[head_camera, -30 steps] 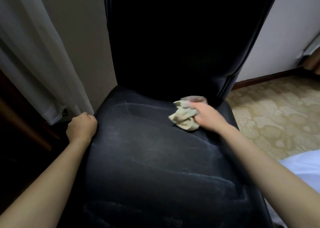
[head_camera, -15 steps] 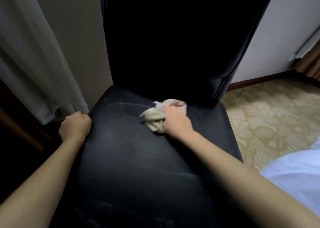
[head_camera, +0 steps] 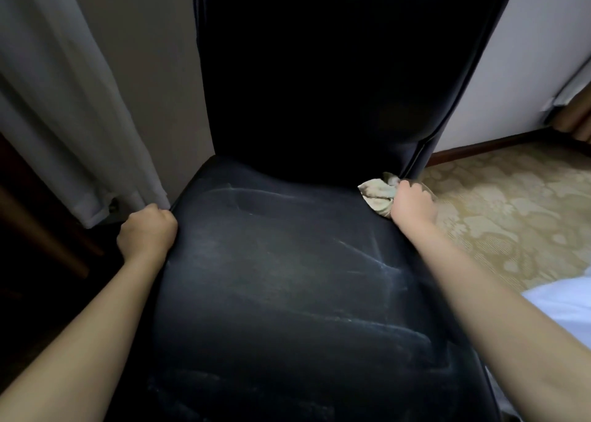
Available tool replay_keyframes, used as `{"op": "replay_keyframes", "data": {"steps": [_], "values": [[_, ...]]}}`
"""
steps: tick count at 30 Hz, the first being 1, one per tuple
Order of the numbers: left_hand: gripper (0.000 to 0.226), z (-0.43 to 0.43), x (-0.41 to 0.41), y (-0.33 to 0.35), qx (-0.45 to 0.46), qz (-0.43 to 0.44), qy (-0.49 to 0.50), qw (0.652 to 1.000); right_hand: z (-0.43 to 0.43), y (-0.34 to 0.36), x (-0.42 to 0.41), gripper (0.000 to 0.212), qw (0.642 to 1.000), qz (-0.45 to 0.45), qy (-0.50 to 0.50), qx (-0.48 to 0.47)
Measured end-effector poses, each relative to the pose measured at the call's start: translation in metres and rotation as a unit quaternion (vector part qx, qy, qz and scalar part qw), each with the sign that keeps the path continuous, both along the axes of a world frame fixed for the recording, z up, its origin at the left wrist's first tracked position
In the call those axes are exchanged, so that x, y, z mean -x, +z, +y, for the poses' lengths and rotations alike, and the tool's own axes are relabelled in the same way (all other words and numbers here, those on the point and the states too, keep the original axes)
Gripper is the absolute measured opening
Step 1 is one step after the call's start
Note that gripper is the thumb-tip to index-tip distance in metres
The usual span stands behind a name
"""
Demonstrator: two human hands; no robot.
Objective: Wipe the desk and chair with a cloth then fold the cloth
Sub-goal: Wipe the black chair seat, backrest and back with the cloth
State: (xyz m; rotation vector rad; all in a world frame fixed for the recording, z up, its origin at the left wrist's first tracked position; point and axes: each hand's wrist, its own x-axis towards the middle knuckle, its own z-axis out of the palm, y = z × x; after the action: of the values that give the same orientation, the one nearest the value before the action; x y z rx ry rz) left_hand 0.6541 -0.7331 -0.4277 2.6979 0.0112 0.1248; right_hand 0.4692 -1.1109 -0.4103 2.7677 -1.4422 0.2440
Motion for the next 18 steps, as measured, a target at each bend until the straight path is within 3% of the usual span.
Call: {"op": "replay_keyframes", "data": {"steps": [3,5,9,10,13,15,18], "values": [[0.036,0.000,0.000,-0.001,-0.005,-0.003,0.006,1.000,0.025,0.003,-0.025,0.035,0.996,-0.017,-0.083,0.003],[0.037,0.001,0.000,-0.002,-0.006,-0.004,0.005,1.000,0.053,0.002,-0.045,0.048,0.996,-0.022,-0.085,0.003],[0.039,0.001,0.003,-0.003,-0.001,0.005,0.004,1.000,0.135,-0.005,-0.075,0.052,0.987,0.028,0.142,0.063],[0.038,0.001,0.005,-0.002,0.003,0.008,0.006,1.000,0.153,0.002,-0.071,0.044,0.977,0.049,0.199,0.049],[0.039,0.003,0.010,0.001,0.010,0.016,0.010,1.000,0.158,0.014,-0.049,0.032,0.948,-0.015,0.304,0.090],[0.039,0.003,0.014,0.004,0.016,0.019,0.015,1.000,0.125,0.009,-0.033,0.028,0.956,-0.039,0.277,0.092],[0.038,0.004,0.020,0.005,0.019,0.024,0.024,0.999,0.060,0.009,0.001,0.026,0.983,0.000,0.179,0.046]]}}
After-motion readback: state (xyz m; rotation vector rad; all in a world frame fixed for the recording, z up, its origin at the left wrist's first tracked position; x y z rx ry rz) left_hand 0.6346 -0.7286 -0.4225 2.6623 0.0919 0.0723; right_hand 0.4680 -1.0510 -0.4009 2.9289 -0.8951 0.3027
